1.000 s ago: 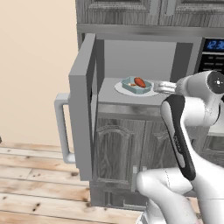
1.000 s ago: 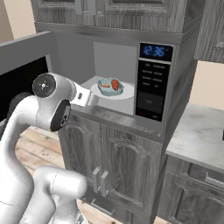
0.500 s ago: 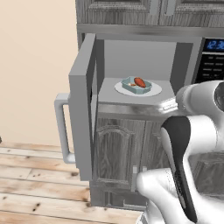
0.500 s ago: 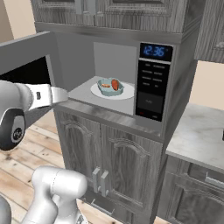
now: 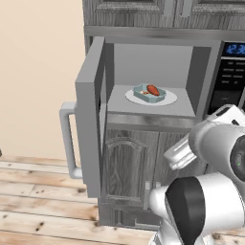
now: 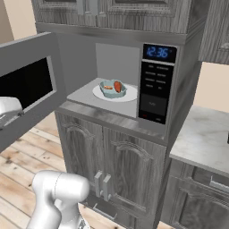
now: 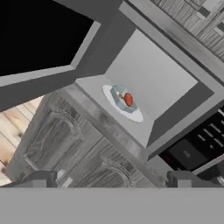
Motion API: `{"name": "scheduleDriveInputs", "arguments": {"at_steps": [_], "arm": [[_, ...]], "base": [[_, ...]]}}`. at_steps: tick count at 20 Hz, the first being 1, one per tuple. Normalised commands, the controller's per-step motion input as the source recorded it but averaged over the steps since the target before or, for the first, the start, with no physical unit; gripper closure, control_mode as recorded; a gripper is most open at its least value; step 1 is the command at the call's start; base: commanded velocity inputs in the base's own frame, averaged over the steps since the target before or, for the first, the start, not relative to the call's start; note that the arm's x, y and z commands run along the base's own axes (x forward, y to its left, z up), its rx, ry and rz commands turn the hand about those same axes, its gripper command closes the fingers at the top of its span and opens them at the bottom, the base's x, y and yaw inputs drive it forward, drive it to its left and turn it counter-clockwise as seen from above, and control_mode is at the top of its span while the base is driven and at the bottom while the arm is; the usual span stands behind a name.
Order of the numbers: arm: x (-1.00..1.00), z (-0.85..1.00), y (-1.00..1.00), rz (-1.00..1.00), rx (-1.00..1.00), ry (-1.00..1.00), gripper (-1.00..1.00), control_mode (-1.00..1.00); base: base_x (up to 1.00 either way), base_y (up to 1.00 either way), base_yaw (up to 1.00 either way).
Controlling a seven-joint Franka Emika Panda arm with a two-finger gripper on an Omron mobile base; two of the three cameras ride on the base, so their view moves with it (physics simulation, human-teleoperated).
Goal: Place the tupperware containing the shrimp and sweet potato meal in the microwave. Close the microwave door and press the start button to reheat the meal.
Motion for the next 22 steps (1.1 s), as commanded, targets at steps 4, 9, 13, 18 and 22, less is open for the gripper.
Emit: {"name": "scheduleDriveInputs", "arguments": {"at_steps": [4,9,13,18,22], "arm": [[-0.67,0.18,0.63,0.00,-0.32,0.00,-1.00,-1.00],[-0.52,0.17,0.78,0.00,-0.34,0.00,-1.00,-1.00],[-0.41,0.03,0.88,0.00,-0.37,0.00,-1.00,-1.00],[-0.18,0.00,0.91,0.00,-0.37,0.00,-1.00,-1.00],[0.03,-0.06,0.85,0.00,-0.31,0.00,-1.00,-1.00]], "base": [[0.00,0.00,0.00],[0.00,0.00,0.00],[0.00,0.00,0.00],[0.00,0.00,0.00],[0.00,0.00,0.00]]}}
